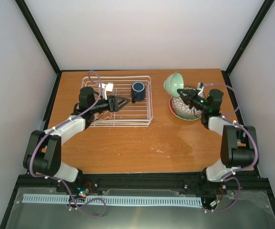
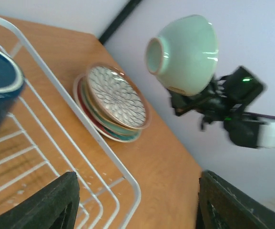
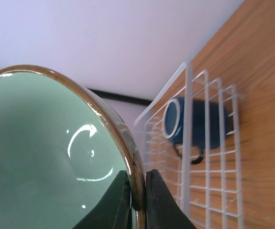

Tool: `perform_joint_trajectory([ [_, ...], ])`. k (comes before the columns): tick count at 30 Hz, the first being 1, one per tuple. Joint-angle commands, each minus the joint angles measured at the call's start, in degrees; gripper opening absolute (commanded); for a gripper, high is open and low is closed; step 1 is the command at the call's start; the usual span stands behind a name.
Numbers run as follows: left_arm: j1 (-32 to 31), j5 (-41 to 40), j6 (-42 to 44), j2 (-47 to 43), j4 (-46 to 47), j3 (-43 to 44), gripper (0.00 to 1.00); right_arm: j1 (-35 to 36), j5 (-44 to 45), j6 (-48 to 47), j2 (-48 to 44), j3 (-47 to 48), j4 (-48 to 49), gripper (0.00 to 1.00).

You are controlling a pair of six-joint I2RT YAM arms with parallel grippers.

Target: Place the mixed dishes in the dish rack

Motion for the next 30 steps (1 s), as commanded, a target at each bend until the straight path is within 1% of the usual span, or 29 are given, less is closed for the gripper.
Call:
perform_joint_trajectory([
  [1,0.8,18.0,-16.4,2.2,27.0,-2.6,0.71,2.6,-10.2,28.6,8.3,-4.6,47.7,0.03],
  [3,0.8,20.1,-22.0,3.2,34.7,-3.1,0.72,4.4,-9.5,38.0,13.3,-5.6,61.0,0.03],
  [4,0.8,20.9,-24.3,3.7,37.5,-3.2,0.72,5.6,-9.2,40.3,15.2,-5.7,63.3,0.03],
  [6,0.9,22.4,-28.7,4.8,42.7,-3.3,0.73,8.5,-8.5,39.0,16.5,-6.1,63.2,0.03],
  [8,0.9,22.8,-30.4,5.0,44.6,-3.4,0.75,11.6,-7.7,38.9,17.7,-5.5,63.6,0.03],
  [12,0.9,21.7,-26.4,3.5,38.4,-3.3,0.76,17.9,-5.9,39.1,18.5,-3.4,63.6,0.03],
  [15,0.9,21.2,-24.5,2.9,35.4,-3.3,0.77,21.5,-4.6,39.9,19.3,-1.6,63.6,0.03],
  [21,0.9,20.8,-24.1,2.1,34.7,-3.7,0.79,26.4,-3.3,40.6,20.4,0.4,63.5,0.03],
  [30,0.9,20.2,-24.9,2.0,35.4,-3.7,0.78,29.5,-2.2,40.9,20.3,0.8,63.6,0.03],
])
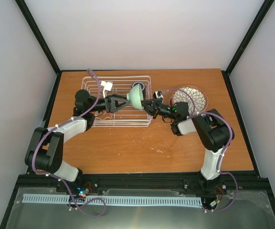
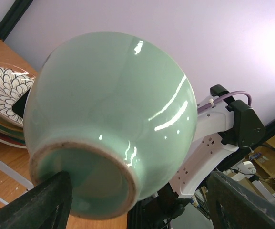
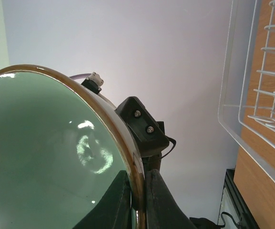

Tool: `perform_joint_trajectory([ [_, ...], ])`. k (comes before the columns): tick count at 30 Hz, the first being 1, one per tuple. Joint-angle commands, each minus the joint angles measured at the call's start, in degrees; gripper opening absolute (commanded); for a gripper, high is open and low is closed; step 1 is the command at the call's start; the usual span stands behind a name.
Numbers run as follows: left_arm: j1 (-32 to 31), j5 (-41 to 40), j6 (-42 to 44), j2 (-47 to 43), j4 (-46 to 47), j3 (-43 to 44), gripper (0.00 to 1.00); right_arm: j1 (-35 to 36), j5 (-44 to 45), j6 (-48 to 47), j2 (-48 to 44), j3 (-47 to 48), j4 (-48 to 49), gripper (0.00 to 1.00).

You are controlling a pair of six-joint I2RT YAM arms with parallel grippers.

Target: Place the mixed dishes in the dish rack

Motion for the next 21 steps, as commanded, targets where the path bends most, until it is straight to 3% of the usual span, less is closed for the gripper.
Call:
perform_joint_trajectory([
  [1,0.0,-0.1,0.7,-1.2,1.4,-0.1,0.77,1.7,1.8,0.8,-0.6,2.2,10.9,0.03],
  [6,0.0,-0.4,-0.2,-0.7,2.6,-0.5,0.7,3.4,2.0,1.1,-0.4,2.9,10.8,0.03],
  [10,0.0,-0.4,-0.7,-0.5,3.2,-0.5,0.52,4.0,2.1,1.3,0.1,3.5,10.8,0.03],
  [21,0.0,-0.1,-2.1,0.4,6.4,-0.9,0.16,5.8,1.1,2.4,1.5,6.0,10.9,0.03],
])
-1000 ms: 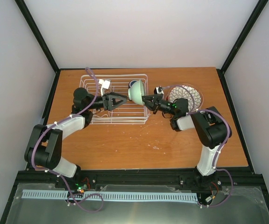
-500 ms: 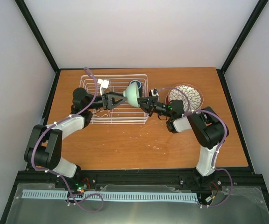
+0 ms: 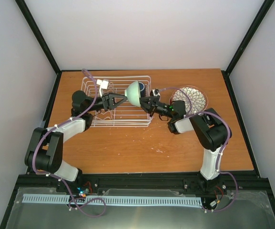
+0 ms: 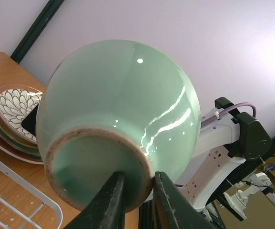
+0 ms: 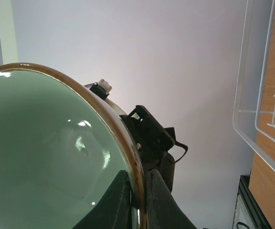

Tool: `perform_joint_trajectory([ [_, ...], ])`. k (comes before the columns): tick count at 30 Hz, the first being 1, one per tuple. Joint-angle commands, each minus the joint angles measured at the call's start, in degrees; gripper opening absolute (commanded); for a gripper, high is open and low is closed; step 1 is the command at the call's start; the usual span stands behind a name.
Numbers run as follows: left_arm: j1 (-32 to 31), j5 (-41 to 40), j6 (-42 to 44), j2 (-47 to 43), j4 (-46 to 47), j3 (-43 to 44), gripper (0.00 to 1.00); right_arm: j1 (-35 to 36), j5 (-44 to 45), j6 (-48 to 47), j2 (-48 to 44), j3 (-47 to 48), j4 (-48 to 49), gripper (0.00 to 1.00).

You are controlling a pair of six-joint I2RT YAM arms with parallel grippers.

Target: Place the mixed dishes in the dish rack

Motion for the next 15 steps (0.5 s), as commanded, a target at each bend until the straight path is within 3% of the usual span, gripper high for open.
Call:
perform_joint_trajectory([
  [1,-1.3,1.6,-0.7,0.5,2.5,-0.3,0.12,3.4,-1.8,0.1,0.2,2.5,10.8,0.03],
  [2,-1.3,1.7,-0.9,0.5,2.9,-0.4,0.06,3.4,-1.9,0.1,0.3,2.6,10.8,0.03],
  [4,-1.3,1.8,-0.9,0.7,2.8,-0.3,0.05,3.4,-2.0,0.2,0.2,2.6,10.9,0.03],
  [7,-1.3,1.6,0.3,0.7,-0.3,0.2,0.22,3.4,-2.1,0.1,-0.3,2.7,10.8,0.03],
  [9,-1.3,0.7,2.5,0.0,-3.9,0.5,0.44,3.5,-2.2,0.2,-0.7,3.0,10.9,0.03],
  [12,-1.3,-0.3,5.8,-0.8,-9.3,1.0,0.54,3.5,-2.4,0.3,-1.6,3.4,10.8,0.03],
  [15,-1.3,-1.1,8.0,-1.1,-12.1,1.6,0.56,3.6,-2.7,0.5,-2.1,3.5,10.9,0.03],
])
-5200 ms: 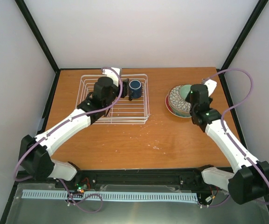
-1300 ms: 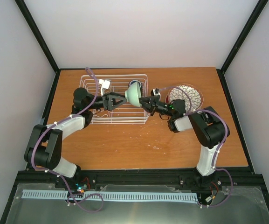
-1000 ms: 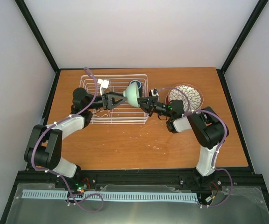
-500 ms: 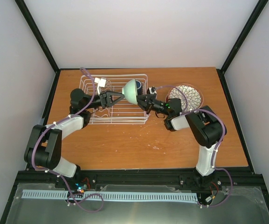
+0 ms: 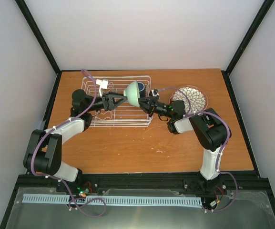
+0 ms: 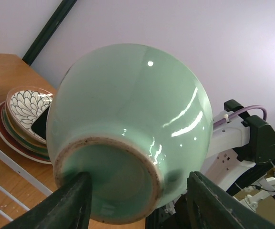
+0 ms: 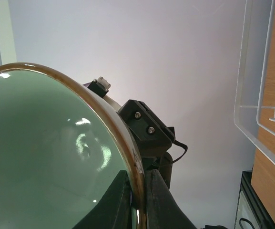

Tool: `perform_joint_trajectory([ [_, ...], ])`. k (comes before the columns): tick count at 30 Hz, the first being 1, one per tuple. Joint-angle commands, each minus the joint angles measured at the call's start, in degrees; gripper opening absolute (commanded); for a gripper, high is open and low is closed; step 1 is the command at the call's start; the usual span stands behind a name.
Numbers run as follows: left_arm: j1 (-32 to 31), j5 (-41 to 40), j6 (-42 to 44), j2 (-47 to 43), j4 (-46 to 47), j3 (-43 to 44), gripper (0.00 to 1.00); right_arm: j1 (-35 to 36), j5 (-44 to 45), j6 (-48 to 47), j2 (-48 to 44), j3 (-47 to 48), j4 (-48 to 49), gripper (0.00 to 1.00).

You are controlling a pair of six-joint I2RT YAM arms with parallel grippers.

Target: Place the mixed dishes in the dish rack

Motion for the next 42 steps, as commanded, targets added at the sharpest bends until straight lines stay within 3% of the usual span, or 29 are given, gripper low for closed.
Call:
perform_joint_trajectory([
  [1,-1.7,0.2,4.8,0.0,-8.6,1.7,0.57,3.2,-2.6,-1.0,-2.6,3.1,11.1,0.03],
  [10,-1.6,0.4,6.4,0.5,-10.9,2.7,0.59,3.5,-3.0,-0.7,-3.7,3.0,11.0,0.03],
  [21,-0.9,-10.7,23.0,-12.5,-39.3,5.6,0.6,1.4,-3.7,-0.6,-5.2,3.2,11.0,0.03],
  [25,-0.3,-14.2,26.5,-14.4,-44.5,6.1,0.6,1.1,-3.8,-0.5,-5.8,3.3,11.0,0.03],
  [30,-0.1,-14.1,26.7,-14.0,-43.9,5.8,0.62,1.1,-3.9,-0.1,-6.1,2.9,11.0,0.03],
  [42,-0.1,-5.9,18.0,-5.3,-27.1,6.5,0.68,2.4,-5.9,1.1,-6.5,3.1,11.1,0.03],
])
